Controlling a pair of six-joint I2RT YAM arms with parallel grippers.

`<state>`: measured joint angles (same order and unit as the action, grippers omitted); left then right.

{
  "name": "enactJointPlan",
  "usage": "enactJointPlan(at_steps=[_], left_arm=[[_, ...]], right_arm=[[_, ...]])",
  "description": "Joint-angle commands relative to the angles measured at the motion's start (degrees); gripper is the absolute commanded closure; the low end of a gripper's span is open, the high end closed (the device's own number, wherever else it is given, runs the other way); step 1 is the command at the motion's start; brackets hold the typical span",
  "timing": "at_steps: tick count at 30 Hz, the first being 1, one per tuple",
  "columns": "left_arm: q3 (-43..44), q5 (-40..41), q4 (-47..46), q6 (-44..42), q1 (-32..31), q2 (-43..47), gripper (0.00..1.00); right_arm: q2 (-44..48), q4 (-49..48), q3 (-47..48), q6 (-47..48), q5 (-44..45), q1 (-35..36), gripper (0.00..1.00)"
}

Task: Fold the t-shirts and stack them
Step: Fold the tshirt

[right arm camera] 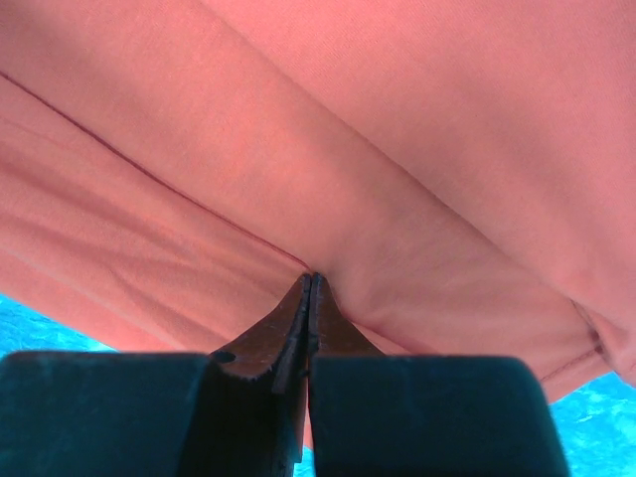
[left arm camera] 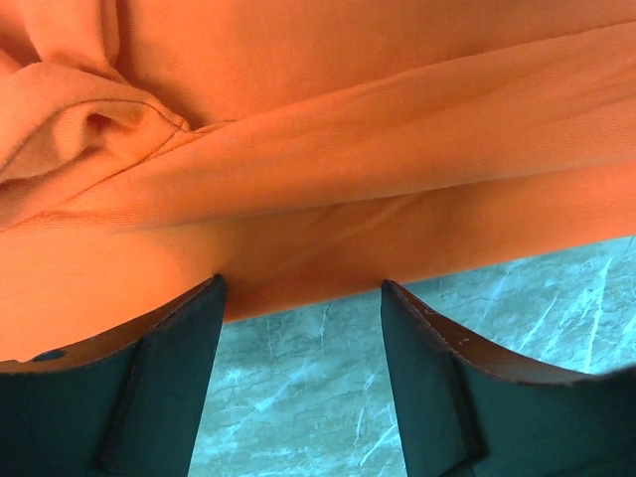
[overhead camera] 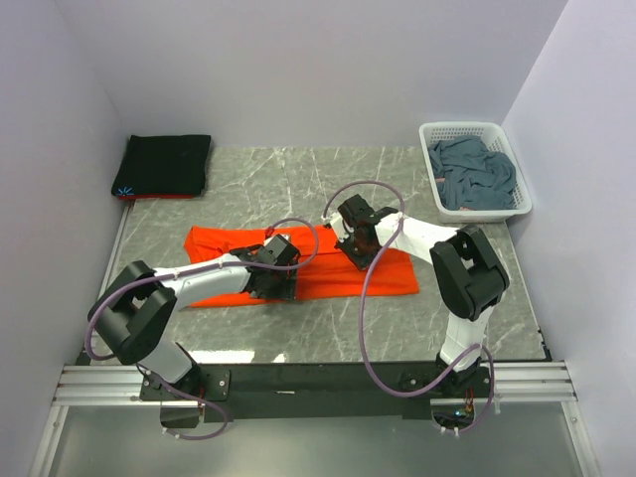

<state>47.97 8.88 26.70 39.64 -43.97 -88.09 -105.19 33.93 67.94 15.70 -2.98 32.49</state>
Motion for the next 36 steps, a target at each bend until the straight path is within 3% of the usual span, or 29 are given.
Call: enactJointPlan(at_steps=[1,28,34,36], left_arm=[[-1.82,-0.53,-1.12,0.35,-0.24,-1.03,0.31],[-5.51,-3.08,-0.77,2.29,-0.24,1.70,0.34],[-5.60,-3.43,-1.03,2.46,-0.24,1.44,0.34],[-5.60,-3.35,-1.03,2.46,-0.24,1.43,0.34]], right_arm=[[2.62,1.13,2.02,-0.15,1.58,0.12,0.97],[3.15,-0.71,3.16,-1.91,5.88,-1.02,0.97],[1.74,-2.20,4.74,-2.96,5.97,-1.20,0.91],[1.30,-2.29,5.53,-3.75,6.41,-1.20,0.81]])
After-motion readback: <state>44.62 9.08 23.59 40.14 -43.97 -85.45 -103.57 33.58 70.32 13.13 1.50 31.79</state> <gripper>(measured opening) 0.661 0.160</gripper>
